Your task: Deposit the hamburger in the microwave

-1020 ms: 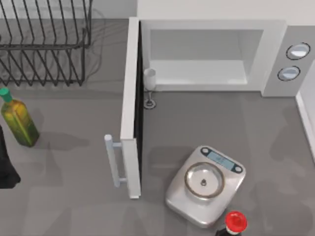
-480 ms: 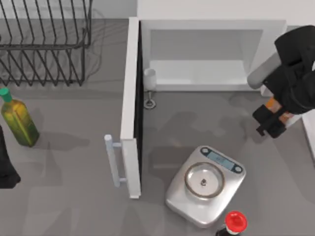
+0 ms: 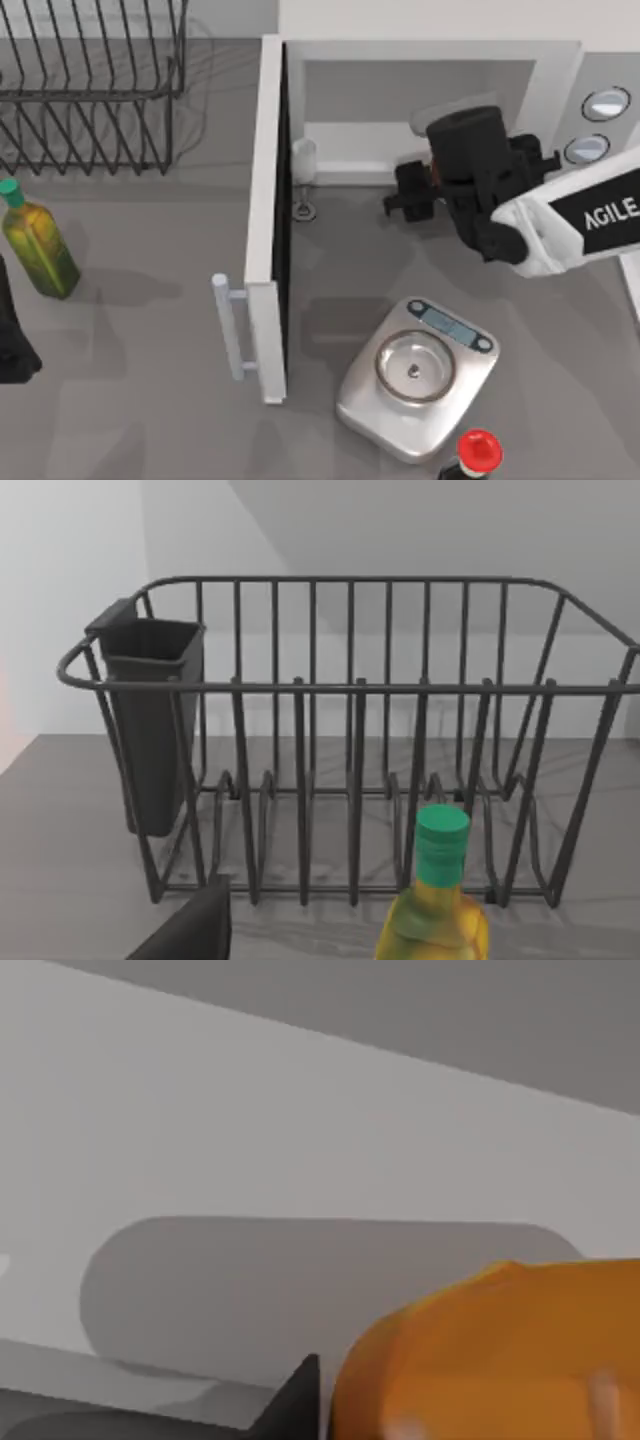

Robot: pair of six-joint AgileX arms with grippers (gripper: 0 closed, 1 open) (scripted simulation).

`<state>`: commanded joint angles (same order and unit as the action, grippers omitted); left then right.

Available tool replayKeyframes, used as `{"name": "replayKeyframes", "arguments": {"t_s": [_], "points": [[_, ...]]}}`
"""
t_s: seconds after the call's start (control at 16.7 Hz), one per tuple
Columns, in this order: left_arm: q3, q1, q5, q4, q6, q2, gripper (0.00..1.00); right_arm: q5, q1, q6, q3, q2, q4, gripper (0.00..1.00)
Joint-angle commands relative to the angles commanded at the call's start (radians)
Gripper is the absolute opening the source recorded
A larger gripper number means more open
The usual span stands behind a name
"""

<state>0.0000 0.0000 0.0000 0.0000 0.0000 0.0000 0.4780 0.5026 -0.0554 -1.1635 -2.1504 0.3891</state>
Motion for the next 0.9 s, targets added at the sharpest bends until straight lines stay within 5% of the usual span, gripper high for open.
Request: {"name": "replayKeyframes", "arguments": {"t_s": [0.3,0.9], "points": [[0.0,0.0,0.0,0.0,0.0,0.0,1.0,0.08,0.065,-0.171,-0.033,-0.094,0.225,0.0],[0.0,0.0,0.0,0.0,0.0,0.0,1.0,0.076,0.045,-0.179,-0.097,-0.14,0.212,0.0]]}}
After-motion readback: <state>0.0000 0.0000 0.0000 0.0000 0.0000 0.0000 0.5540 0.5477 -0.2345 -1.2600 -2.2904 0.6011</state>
